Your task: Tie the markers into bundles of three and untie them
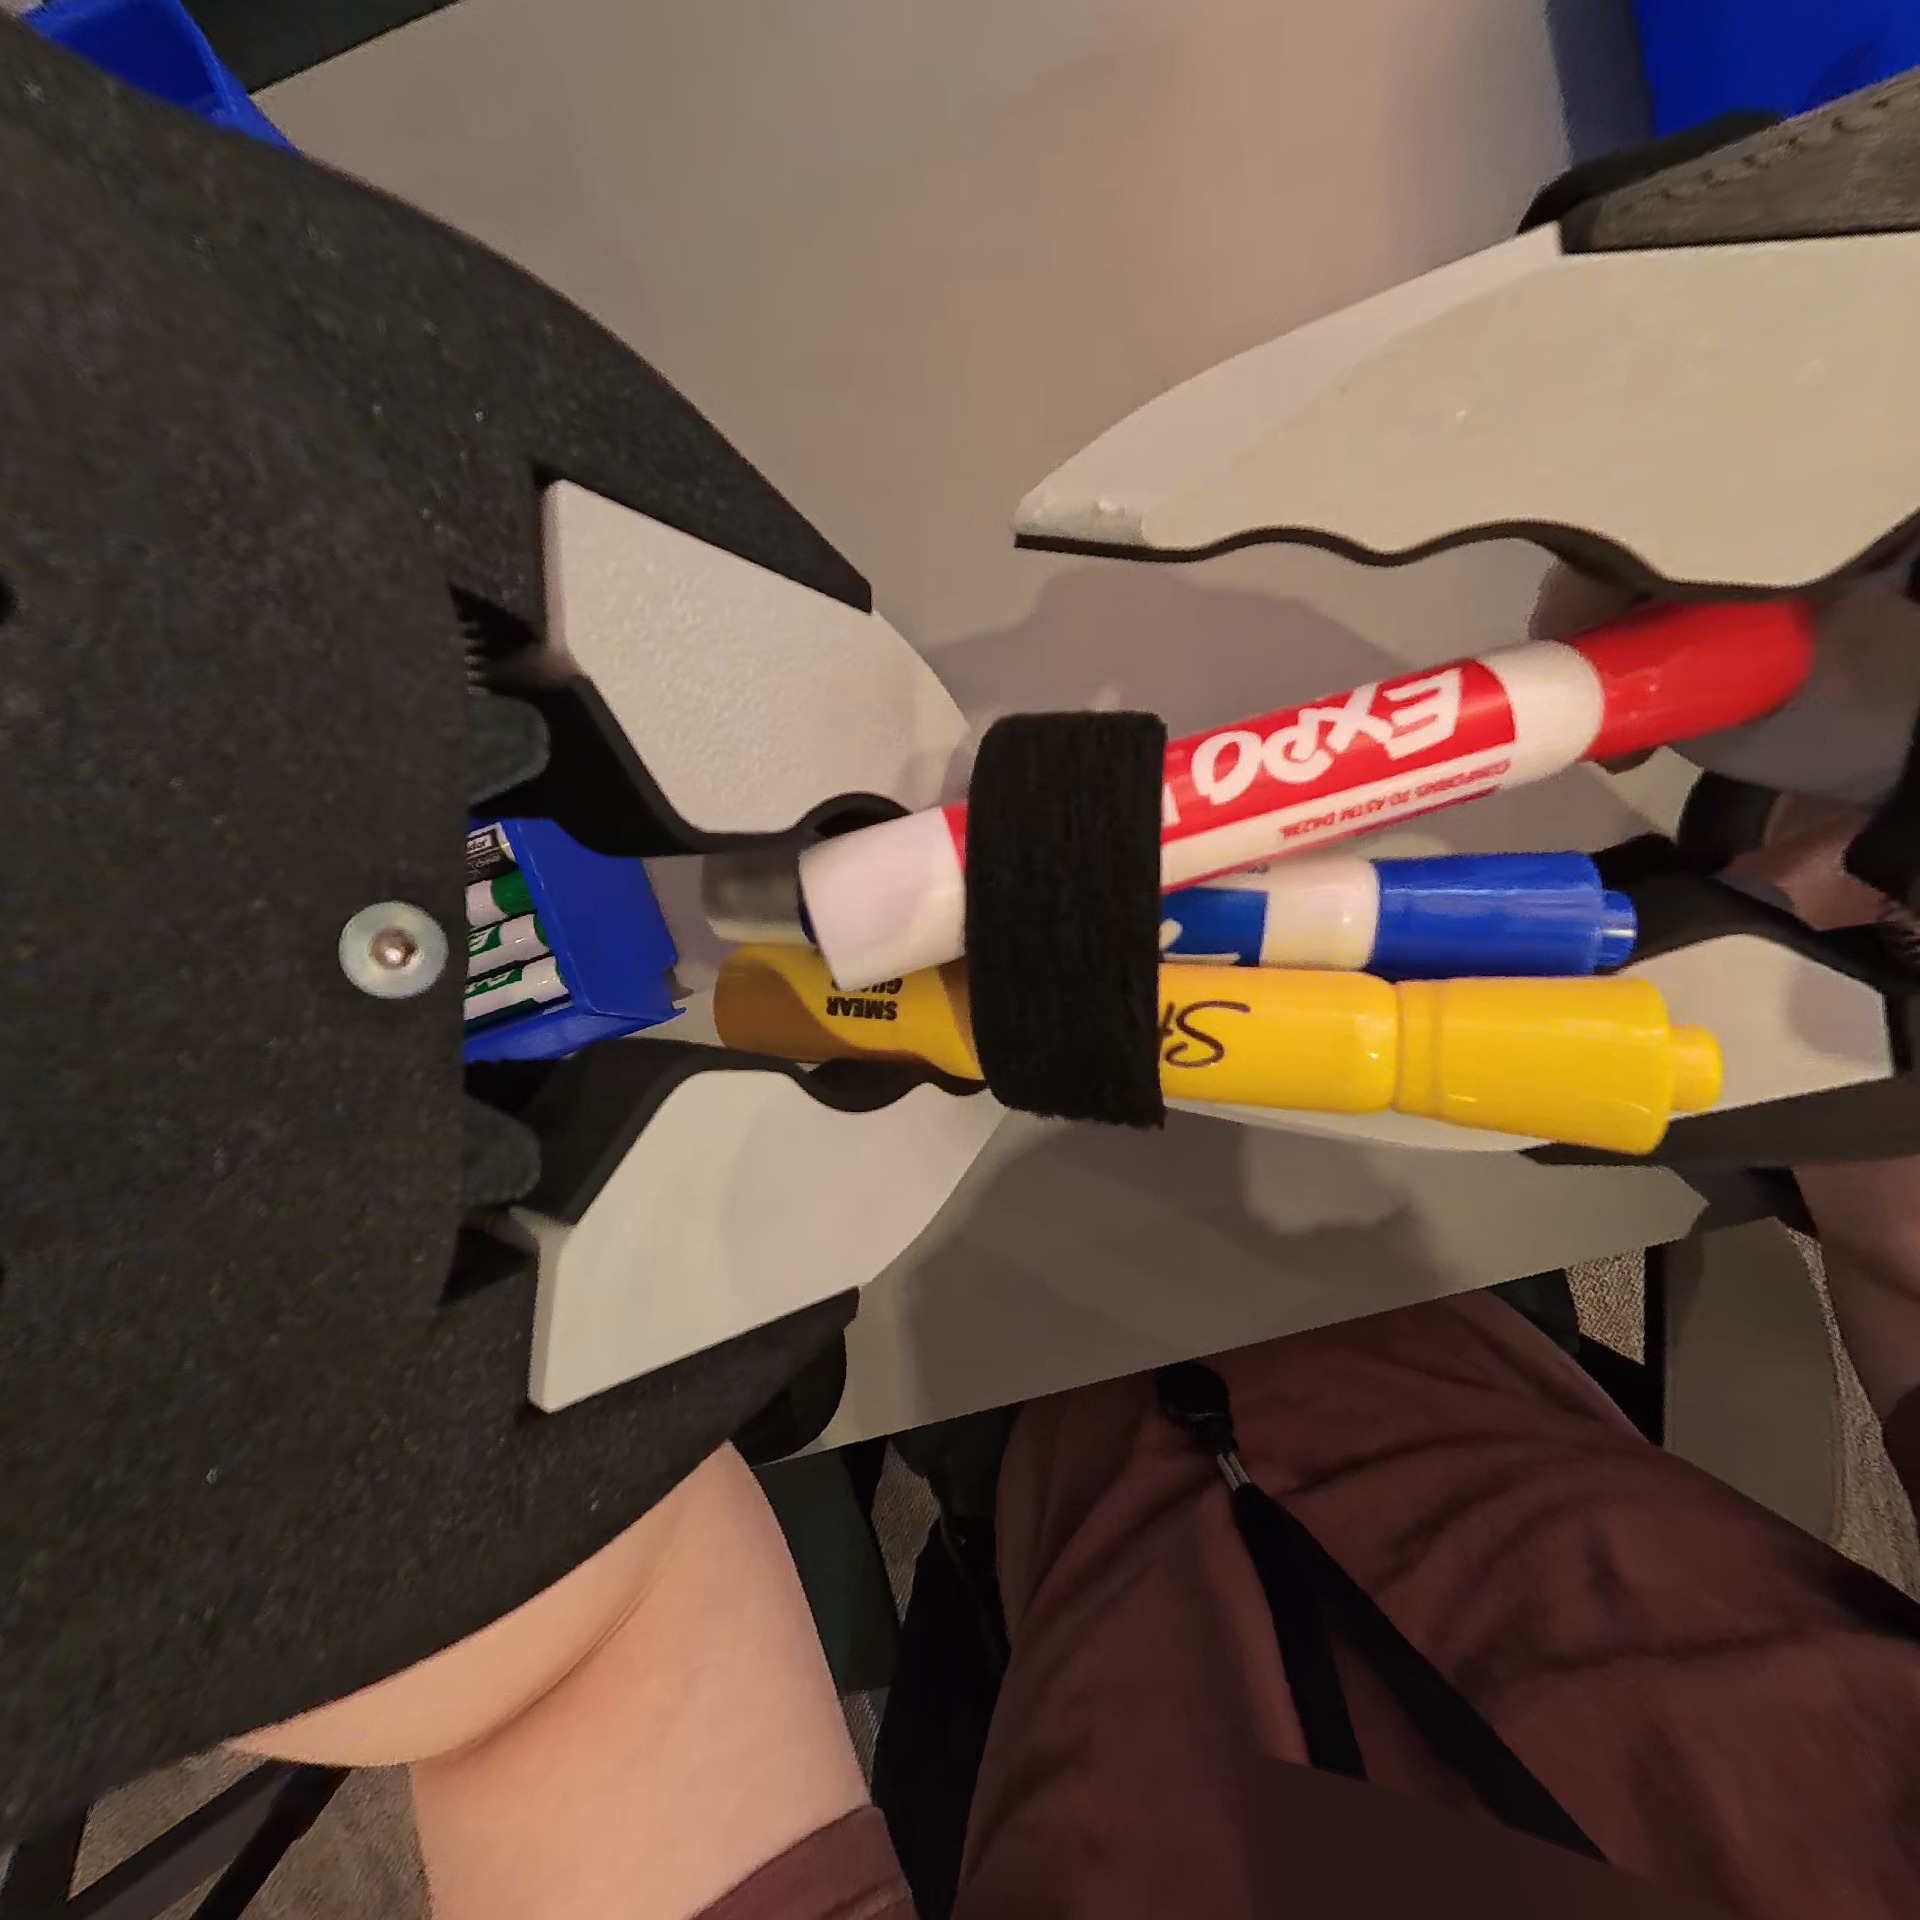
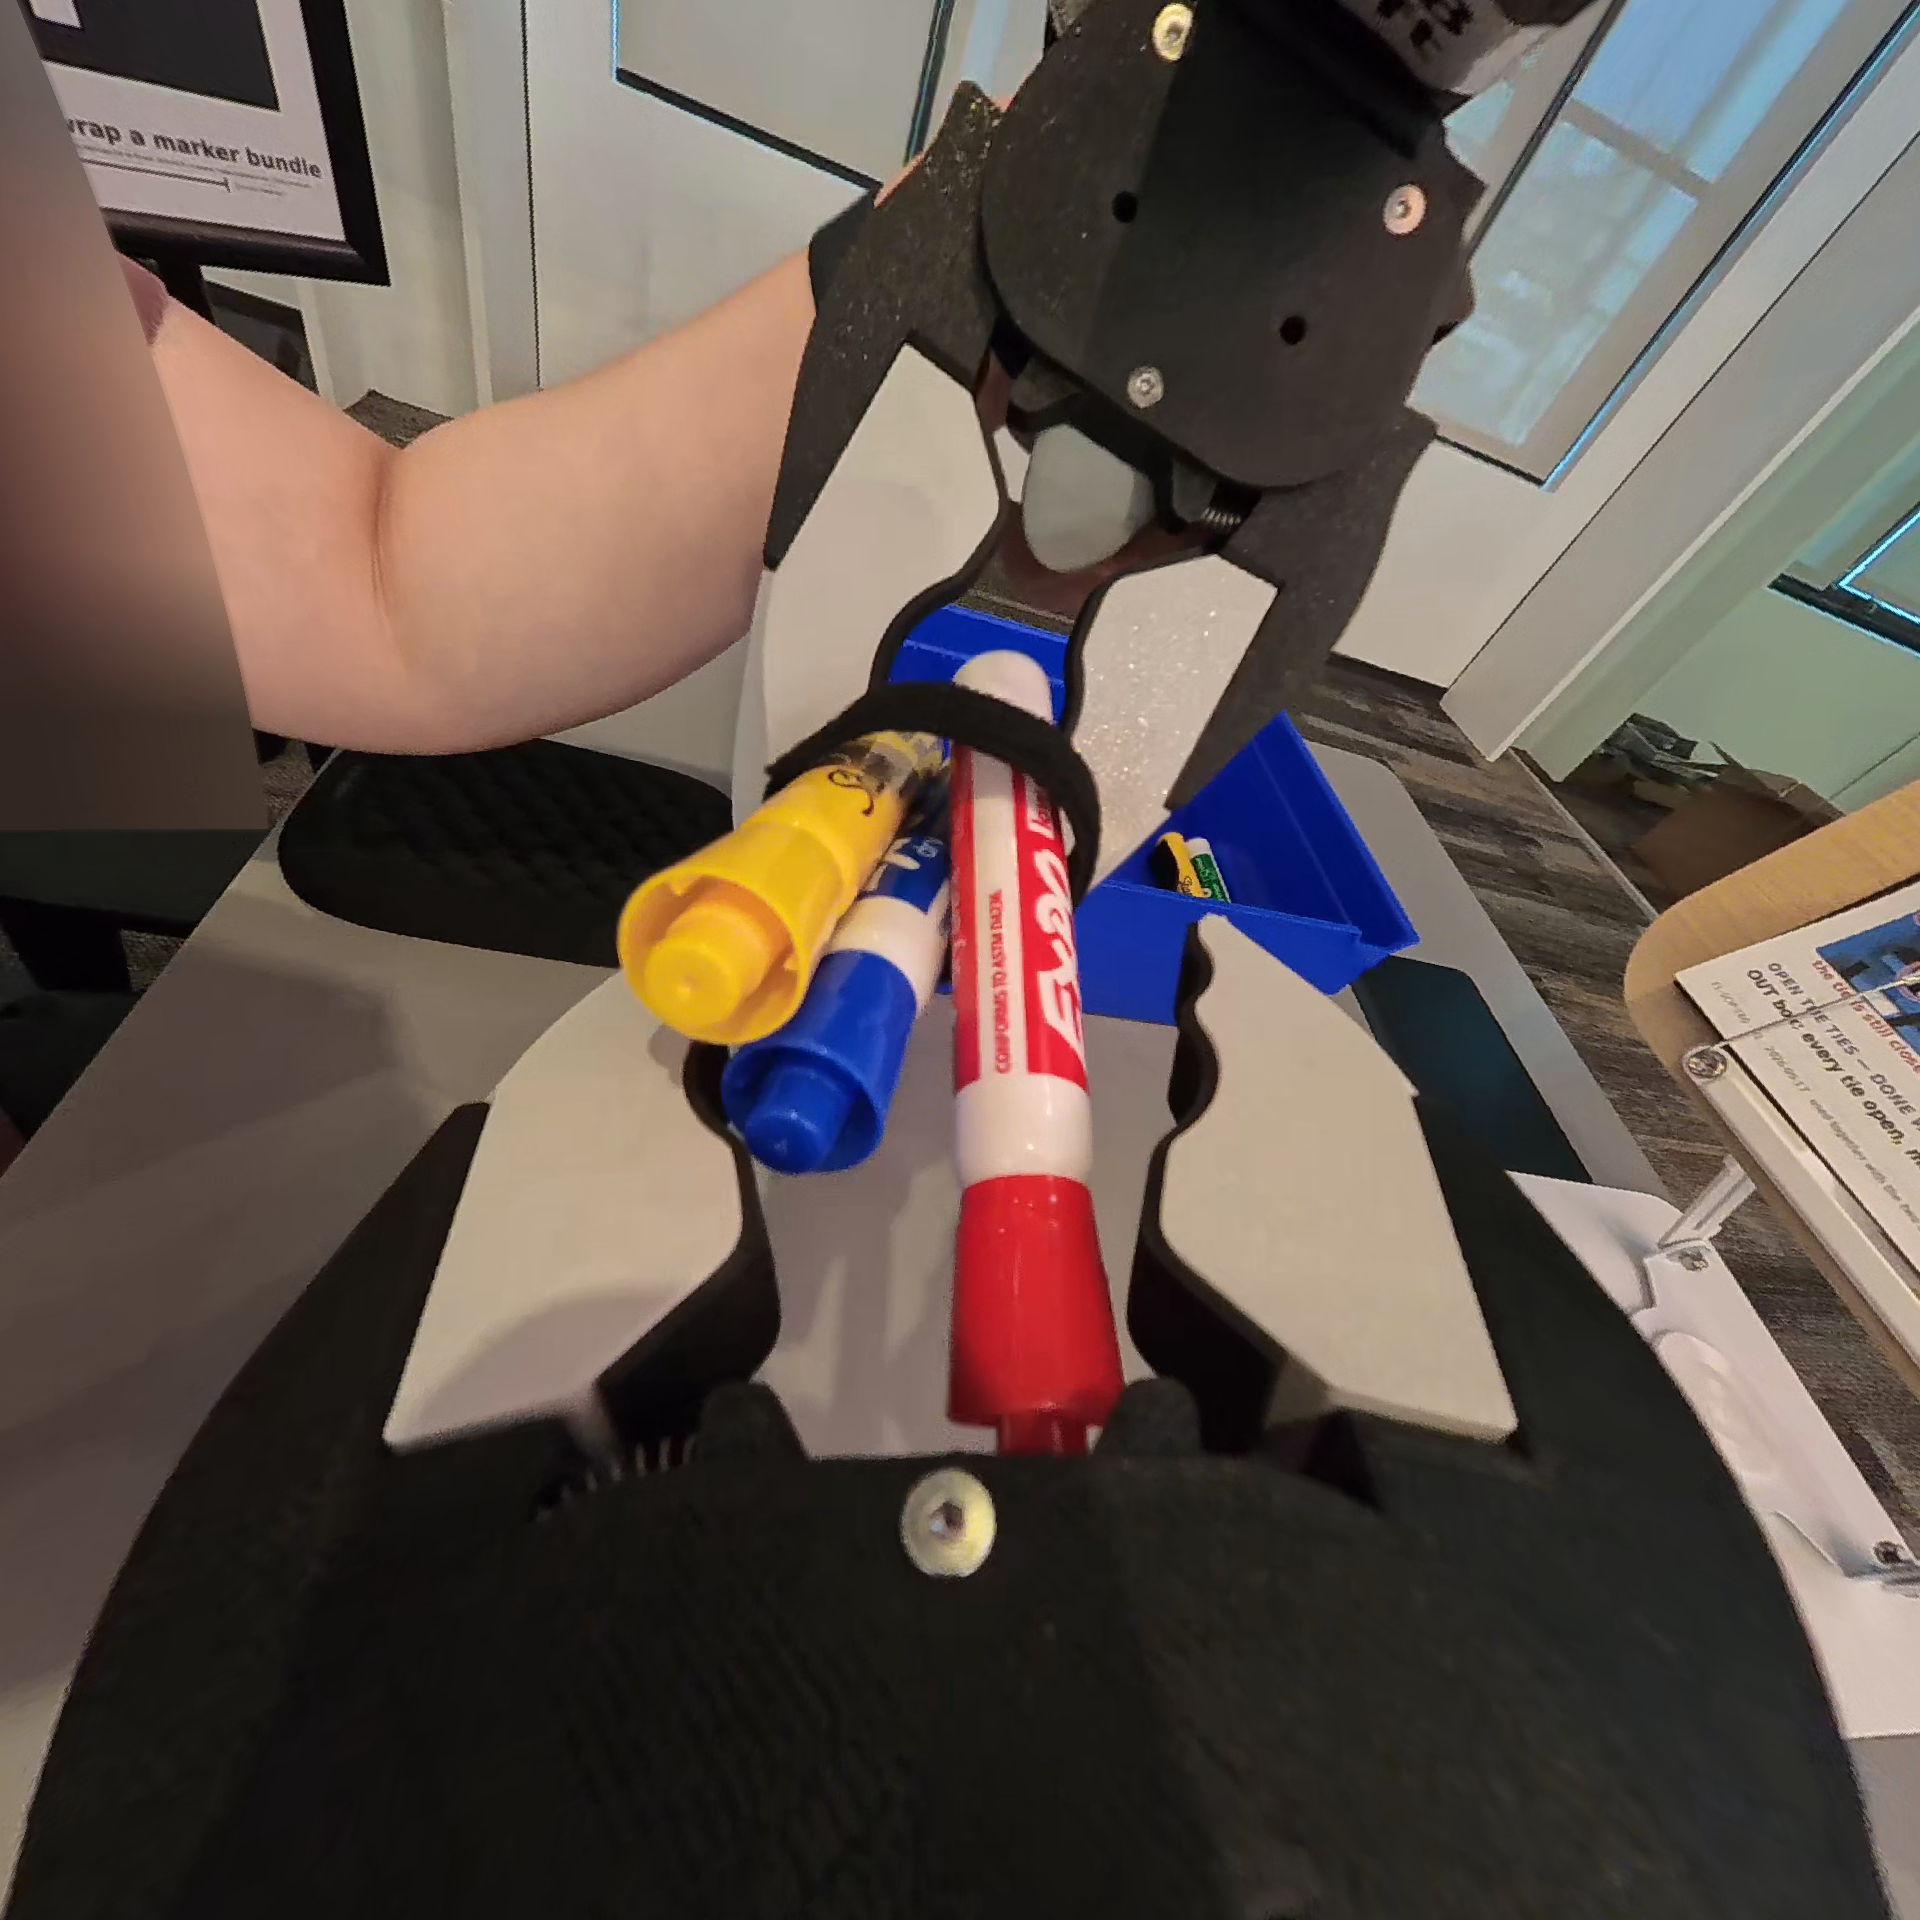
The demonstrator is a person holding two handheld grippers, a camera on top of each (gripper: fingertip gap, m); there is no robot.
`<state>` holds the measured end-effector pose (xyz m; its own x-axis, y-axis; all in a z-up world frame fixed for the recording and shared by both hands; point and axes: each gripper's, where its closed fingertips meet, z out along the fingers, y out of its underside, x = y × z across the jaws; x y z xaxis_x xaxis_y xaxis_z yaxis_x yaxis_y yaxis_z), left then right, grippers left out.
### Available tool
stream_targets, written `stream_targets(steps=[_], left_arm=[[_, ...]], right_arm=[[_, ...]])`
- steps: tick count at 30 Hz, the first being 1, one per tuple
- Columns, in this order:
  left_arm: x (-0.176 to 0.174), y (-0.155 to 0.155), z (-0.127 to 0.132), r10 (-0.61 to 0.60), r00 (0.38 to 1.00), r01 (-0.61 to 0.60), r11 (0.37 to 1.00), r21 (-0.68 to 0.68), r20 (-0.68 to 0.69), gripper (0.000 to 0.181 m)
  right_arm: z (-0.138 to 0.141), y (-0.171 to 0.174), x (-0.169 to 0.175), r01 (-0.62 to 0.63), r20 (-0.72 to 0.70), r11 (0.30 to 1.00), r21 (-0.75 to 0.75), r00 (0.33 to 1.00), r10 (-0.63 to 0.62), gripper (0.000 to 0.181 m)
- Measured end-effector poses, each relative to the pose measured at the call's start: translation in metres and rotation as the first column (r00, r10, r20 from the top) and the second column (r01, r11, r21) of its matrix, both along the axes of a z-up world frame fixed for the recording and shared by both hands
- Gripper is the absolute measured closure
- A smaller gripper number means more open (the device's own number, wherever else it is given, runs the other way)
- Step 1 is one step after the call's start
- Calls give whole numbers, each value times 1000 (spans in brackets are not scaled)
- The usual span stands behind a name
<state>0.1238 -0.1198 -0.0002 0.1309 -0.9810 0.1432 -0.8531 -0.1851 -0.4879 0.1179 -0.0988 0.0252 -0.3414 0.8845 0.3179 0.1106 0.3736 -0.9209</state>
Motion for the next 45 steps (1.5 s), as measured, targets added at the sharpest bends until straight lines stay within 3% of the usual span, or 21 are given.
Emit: stream_targets(steps=[7,15,24,28,33,39,45], left_arm=[[-1,-1,-1,-1,1000,1,1000,5,29,143],[-13,0,-19,34,999,-33,999,-26,4,143],[-51,17,-51,263,951,-254,964,75,-161,142],[-53,16,-66,274,947,-266,962,70,-169,143],[-65,18,-80,306,914,-294,952,88,-267,143],[-69,19,-97,290,894,-278,957,86,-341,143],[-58,20,-89,252,920,-232,967,102,-299,143]], right_arm=[[-1,-4,-1,-29,-4,999,-16,1000,29,102],[-15,10,2,-15,30,999,-53,999,16,103],[-3,62,31,98,-13,960,-262,994,-105,112],[-35,86,41,230,130,951,-206,970,-206,126],[-75,79,40,212,264,974,-77,947,-185,142],[-106,60,45,132,367,990,-52,924,-104,144],[-145,32,70,-71,588,990,123,808,-16,153]])
